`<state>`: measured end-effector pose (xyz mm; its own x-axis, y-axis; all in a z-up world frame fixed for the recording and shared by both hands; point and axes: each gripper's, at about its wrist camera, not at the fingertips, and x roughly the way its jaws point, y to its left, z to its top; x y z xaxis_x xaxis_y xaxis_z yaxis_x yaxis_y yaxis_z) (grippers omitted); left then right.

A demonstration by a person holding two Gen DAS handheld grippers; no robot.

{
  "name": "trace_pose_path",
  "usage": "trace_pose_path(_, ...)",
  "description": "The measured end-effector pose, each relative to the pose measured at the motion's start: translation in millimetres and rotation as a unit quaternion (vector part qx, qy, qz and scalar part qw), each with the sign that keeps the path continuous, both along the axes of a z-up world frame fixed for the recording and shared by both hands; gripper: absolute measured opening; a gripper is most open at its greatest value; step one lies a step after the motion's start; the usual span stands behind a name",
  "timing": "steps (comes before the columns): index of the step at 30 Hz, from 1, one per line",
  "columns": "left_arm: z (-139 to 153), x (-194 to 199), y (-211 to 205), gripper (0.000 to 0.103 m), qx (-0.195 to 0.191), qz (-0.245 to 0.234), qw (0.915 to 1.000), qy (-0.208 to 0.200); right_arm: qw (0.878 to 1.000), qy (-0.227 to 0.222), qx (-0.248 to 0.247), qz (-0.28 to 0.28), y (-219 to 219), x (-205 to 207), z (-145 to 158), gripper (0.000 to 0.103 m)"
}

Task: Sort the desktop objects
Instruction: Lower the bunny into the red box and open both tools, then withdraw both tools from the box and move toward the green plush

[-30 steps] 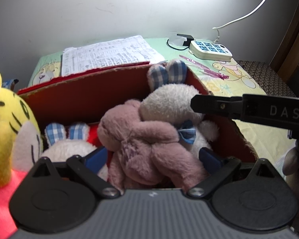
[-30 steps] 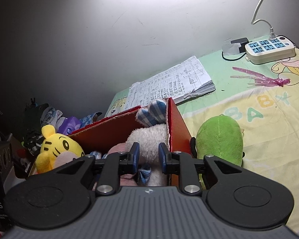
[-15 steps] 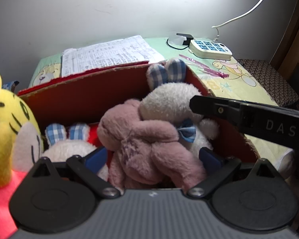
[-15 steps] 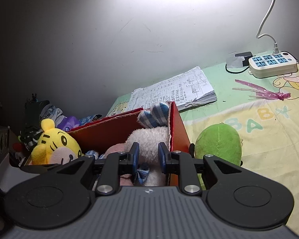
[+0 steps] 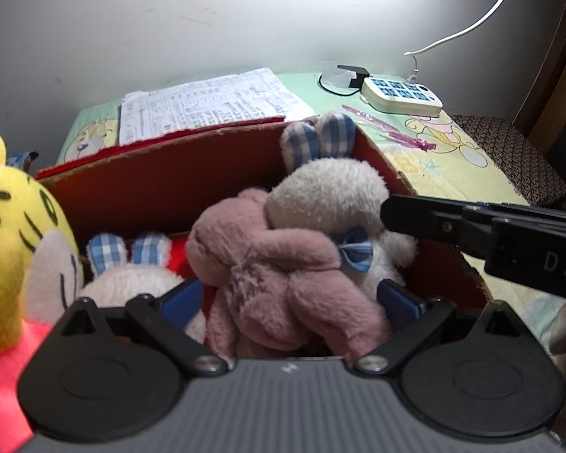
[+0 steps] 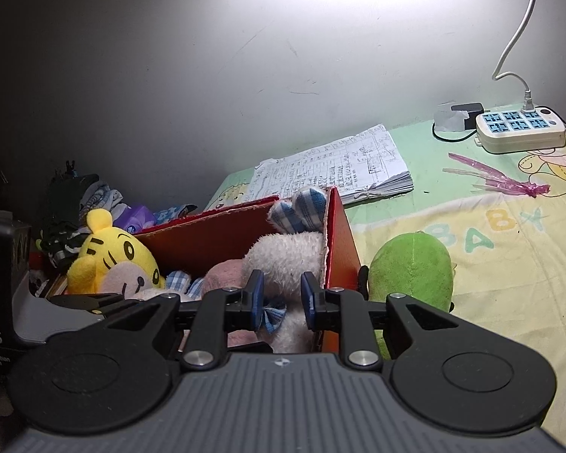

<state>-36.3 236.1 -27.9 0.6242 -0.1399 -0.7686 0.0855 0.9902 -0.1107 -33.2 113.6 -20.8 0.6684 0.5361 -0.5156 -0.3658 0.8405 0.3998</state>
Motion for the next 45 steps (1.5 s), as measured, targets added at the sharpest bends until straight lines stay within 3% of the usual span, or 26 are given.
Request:
trace_pose_path(6, -0.2, -0.4, -2.9, 0.099, 0.014, 0.003, 0.9999, -0.002, 1.0, -0.003, -0.008, 0.014, -0.5, -5.7, 1.2, 0.023)
trace_pose_path(12, -0.3, -5.6, -0.9, 0.099, 0.001, 0.012, 0.9999, -0.011, 1.0, -0.004, 0.007, 0.023, -7.6, -16.1, 1.4, 0.023)
trace_pose_path(19, 0.5, -6.2, -8.5, 0.099, 0.024, 0.029, 0.9992, -0.01, 0.998, 0.017, 0.049, 0.024, -23.4, -16.6, -2.3, 0.023)
trace_pose_path(26, 4.3, -5.7, -19.7, 0.099, 0.048, 0.06, 0.997, -0.007, 0.998, 0.018, 0.047, 0.041, -23.5, -15.1, -3.3, 0.022)
trace_pose_path(45, 5.4, -8.5, -21.4, 0.099, 0.051, 0.089, 0.9947, 0.0, 0.994, 0.041, 0.066, 0.074, -27.7, -0.3, -8.9, 0.019)
